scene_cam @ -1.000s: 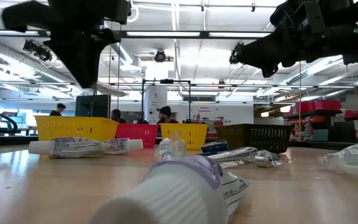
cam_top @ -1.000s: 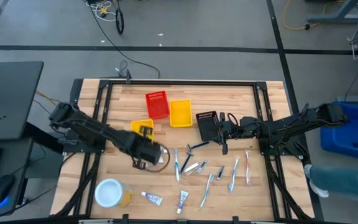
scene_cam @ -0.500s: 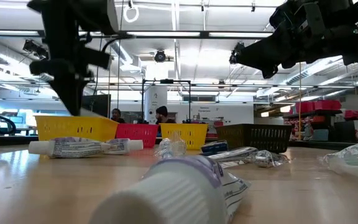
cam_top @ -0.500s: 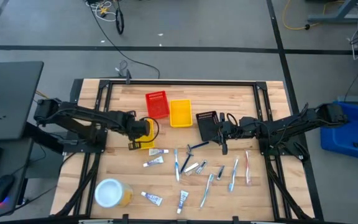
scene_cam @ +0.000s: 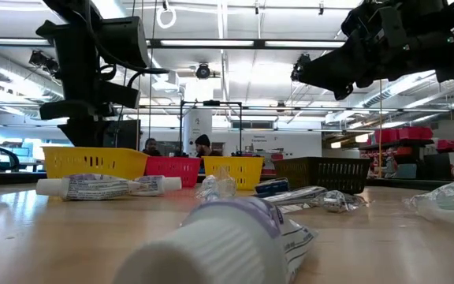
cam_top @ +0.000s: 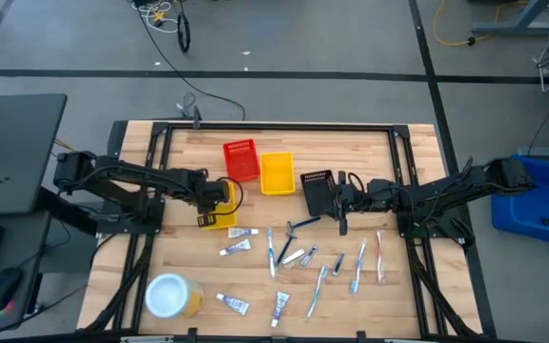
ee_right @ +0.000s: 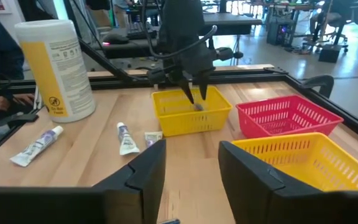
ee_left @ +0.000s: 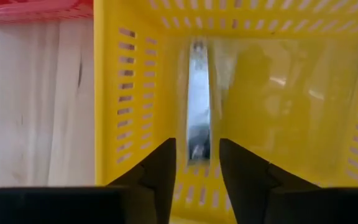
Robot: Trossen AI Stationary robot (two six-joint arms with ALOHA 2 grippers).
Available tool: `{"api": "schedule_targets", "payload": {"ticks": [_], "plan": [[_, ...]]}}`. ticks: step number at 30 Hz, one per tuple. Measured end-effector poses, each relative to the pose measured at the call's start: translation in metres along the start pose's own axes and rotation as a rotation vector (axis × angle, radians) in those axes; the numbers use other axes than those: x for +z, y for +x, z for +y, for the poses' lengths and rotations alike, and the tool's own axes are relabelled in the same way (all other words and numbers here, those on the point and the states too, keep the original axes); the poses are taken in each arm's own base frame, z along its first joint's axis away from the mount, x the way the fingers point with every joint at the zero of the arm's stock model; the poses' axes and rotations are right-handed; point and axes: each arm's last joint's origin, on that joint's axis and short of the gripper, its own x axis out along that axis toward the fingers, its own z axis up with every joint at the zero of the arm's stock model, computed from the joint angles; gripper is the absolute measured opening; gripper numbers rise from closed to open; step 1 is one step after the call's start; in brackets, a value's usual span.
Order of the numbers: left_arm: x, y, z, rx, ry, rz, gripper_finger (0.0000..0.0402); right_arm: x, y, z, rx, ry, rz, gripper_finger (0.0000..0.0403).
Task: Pick & Place Travel size toiletries
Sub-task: Put the nail cutter into the left yellow bin, then put the toothpaste into the red bin
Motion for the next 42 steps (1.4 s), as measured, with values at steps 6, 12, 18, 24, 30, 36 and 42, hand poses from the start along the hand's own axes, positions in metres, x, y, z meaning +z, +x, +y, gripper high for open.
{"api": "schedule_targets", "payload": {"ticks": [6,12,18,24,30,36,42], "plan": [[0.001,-0.001,0.000,0.010,0.003,-0.003,0.0164,0.000,0.000,0.000,0.000,0.000,0.001,0.0172],[0.019,-0.019,0.000,0.008,-0.007,-0.075,0.0168,0.000,0.000,0.000,0.000,0.000,0.003,0.0179],[0.042,-0.050,-0.013,-0.125,-0.017,-0.201,0.0169,-0.001,0.000,0.000,0.000,-0.001,0.008,0.0174],[0.053,-0.067,-0.045,-0.375,-0.031,-0.331,0.0169,-0.005,0.000,0.000,-0.002,0.025,0.049,0.0161],[0.049,-0.056,-0.083,-0.409,0.002,-0.289,0.0169,-0.006,0.000,0.000,-0.004,0.066,0.061,0.0152],[0.043,-0.037,-0.112,-0.275,0.104,-0.258,0.0169,-0.006,0.000,0.000,-0.005,0.069,0.067,0.0146],[0.045,-0.017,-0.122,-0.207,0.091,-0.227,0.0169,-0.006,0.000,0.000,-0.005,0.069,0.067,0.0147]]}}
